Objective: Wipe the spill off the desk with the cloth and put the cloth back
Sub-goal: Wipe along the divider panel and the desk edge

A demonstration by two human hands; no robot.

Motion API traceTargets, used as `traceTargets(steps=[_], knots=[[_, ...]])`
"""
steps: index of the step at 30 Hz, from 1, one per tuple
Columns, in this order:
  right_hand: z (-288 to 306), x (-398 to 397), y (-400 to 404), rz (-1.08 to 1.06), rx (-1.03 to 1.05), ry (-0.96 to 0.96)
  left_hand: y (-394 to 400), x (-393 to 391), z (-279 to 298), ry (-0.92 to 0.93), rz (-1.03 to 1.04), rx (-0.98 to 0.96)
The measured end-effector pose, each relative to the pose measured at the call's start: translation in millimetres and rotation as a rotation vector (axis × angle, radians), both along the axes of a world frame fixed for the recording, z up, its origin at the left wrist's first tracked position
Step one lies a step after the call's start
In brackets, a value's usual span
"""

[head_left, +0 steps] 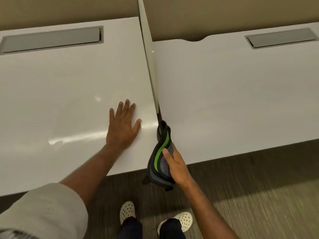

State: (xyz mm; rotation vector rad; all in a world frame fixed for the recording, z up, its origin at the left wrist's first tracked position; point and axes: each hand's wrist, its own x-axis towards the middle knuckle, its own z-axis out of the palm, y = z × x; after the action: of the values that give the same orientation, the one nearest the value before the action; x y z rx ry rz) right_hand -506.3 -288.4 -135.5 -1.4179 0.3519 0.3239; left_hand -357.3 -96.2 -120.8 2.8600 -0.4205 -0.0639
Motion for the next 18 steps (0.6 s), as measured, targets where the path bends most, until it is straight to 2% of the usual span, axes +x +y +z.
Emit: traceTargets(steps=[3, 8, 12, 14, 18], knots=[[-10.3, -18.7, -0.9, -0.213, 0.145, 0.086, 0.5, -1.2, 2.2, 0.008, -0.011, 0.006], [-12.7, -45.6, 15.3, -0.699, 0.456, 0.136, 4.2, 1.1, 1.8, 0.013, -0.019, -0.025], [-5.3, -62.6, 30.3, -0.956, 0.598, 0.082, 9.0, 3.9, 3.4, 0.057, -0.062, -0.097], [-0.2, -65.5, 31.9, -1.014, 0.626, 0.047, 10.9, 6.2, 3.9, 0.079, -0.096, -0.115], [8.3, -72.9, 40.4, -1.132, 0.666, -0.046, 28.0, 10.4, 4.9, 0.043, -0.384, -0.044]])
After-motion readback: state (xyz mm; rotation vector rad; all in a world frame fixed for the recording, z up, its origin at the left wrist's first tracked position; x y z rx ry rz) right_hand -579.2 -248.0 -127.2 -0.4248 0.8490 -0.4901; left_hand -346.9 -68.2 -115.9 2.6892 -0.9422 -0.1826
